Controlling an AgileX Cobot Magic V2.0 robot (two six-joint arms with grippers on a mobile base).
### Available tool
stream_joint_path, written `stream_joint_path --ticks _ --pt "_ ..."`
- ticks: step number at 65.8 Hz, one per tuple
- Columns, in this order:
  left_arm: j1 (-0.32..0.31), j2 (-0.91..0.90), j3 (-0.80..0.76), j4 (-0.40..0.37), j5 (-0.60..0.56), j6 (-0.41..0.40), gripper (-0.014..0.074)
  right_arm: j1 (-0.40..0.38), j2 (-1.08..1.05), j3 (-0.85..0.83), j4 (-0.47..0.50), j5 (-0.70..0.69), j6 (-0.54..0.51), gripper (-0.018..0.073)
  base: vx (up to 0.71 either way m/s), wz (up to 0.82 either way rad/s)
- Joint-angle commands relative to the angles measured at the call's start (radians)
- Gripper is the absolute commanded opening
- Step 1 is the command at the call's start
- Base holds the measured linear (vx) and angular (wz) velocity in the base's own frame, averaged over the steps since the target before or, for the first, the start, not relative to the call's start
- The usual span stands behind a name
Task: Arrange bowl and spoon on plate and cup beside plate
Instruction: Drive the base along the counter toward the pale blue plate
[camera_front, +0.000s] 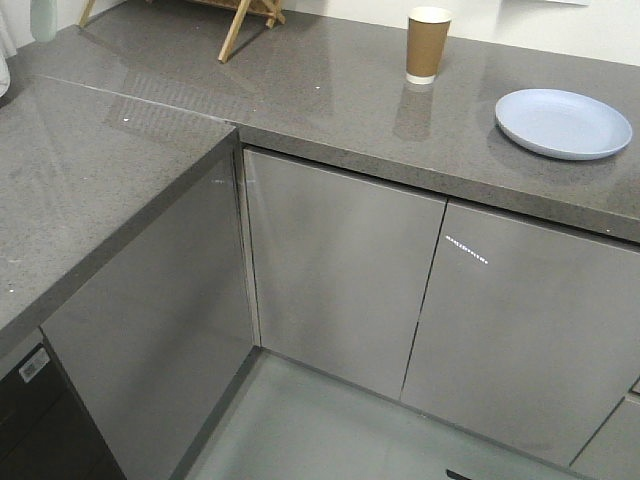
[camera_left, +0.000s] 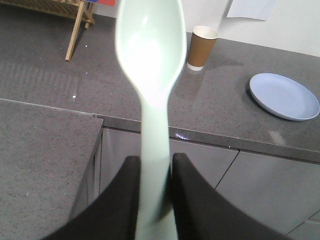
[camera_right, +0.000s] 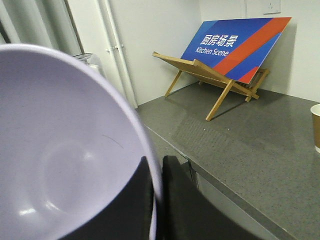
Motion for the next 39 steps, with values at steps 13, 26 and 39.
stream_joint_path --ticks 13,26,39 --pt "-0.005 -0.03 -0.027 -0.028 -0.058 0.0 -0.0006 -0.004 -0.023 -0.026 0.076 -0.016 -0.01 -0.0005 -0.02 -0.11" --pt "-0.005 -0.03 -0.027 -0.028 -0.058 0.0 -0.0006 -0.004 -0.023 -0.026 0.076 -0.016 -0.01 -0.0005 0.0 -0.08" --pt "-0.005 -0.03 -0.027 -0.028 -0.058 0.0 -0.0006 -0.004 -0.023 -0.026 0.076 -0.016 -0.01 -0.0005 0.01 -0.12"
